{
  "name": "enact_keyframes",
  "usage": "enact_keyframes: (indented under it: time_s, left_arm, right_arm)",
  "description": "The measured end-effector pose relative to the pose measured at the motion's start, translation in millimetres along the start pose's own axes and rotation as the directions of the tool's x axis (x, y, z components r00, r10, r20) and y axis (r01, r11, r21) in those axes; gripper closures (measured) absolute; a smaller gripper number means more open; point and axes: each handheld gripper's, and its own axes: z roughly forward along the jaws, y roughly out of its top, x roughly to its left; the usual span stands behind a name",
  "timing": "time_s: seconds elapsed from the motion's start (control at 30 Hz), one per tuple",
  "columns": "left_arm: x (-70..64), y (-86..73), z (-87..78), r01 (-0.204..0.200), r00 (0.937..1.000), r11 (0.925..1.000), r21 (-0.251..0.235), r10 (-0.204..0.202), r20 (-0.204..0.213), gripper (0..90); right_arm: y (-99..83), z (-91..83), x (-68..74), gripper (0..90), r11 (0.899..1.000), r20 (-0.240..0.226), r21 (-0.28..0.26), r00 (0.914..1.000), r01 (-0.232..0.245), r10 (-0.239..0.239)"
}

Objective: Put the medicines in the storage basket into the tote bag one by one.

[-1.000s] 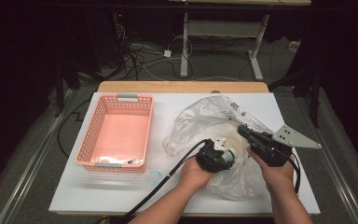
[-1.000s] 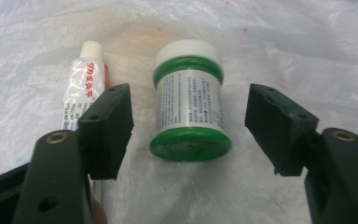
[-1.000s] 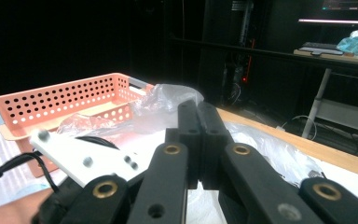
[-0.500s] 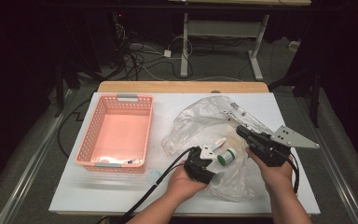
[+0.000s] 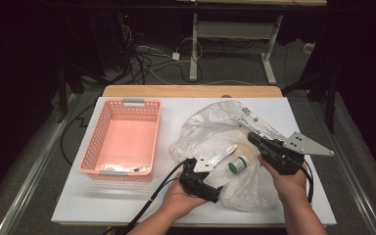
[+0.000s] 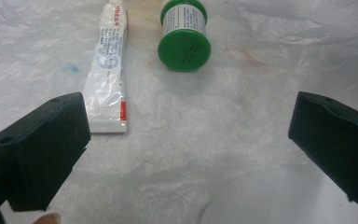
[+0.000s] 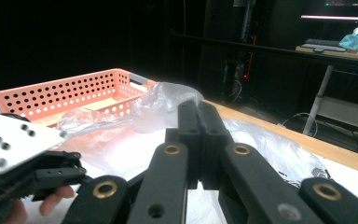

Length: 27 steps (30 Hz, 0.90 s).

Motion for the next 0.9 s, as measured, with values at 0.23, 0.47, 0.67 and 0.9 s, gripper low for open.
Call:
enact_keyframes:
  time_s: [0.23, 0.47, 0.67, 0.9]
  left_arm:
    - [-2.1, -10.3, -22.5, 0.001, 0.9999, 0.9999, -0.013, -0.001, 0.017, 0.0]
    - [-0.9, -20.4, -38.9, 0.004, 1.0, 0.9987, -0.051, -0.003, 0.008, 0.0]
    - [0.1, -27.0, -49.0, 0.023, 0.9992, 0.9964, -0.081, -0.02, 0.034, 0.0]
    - [-0.4, -26.7, -77.1, 0.015, 0.9999, 0.9957, -0.091, -0.015, 0.001, 0.0]
  right_arm:
    - [-0.1, -0.1, 0.0, 90.0, 1.0, 0.0, -0.002, 1.0, -0.008, 0.008]
    - [-1.4, 1.4, 0.2, 90.0, 1.0, -0.005, 0.003, 1.0, -0.006, 0.006]
    - [-3.2, 2.6, -0.9, 90.0, 1.0, -0.001, 0.008, 0.9999, -0.011, 0.011]
    - [-2.3, 0.2, -2.4, 90.0, 1.0, 0.005, 0.005, 0.9999, -0.013, 0.013]
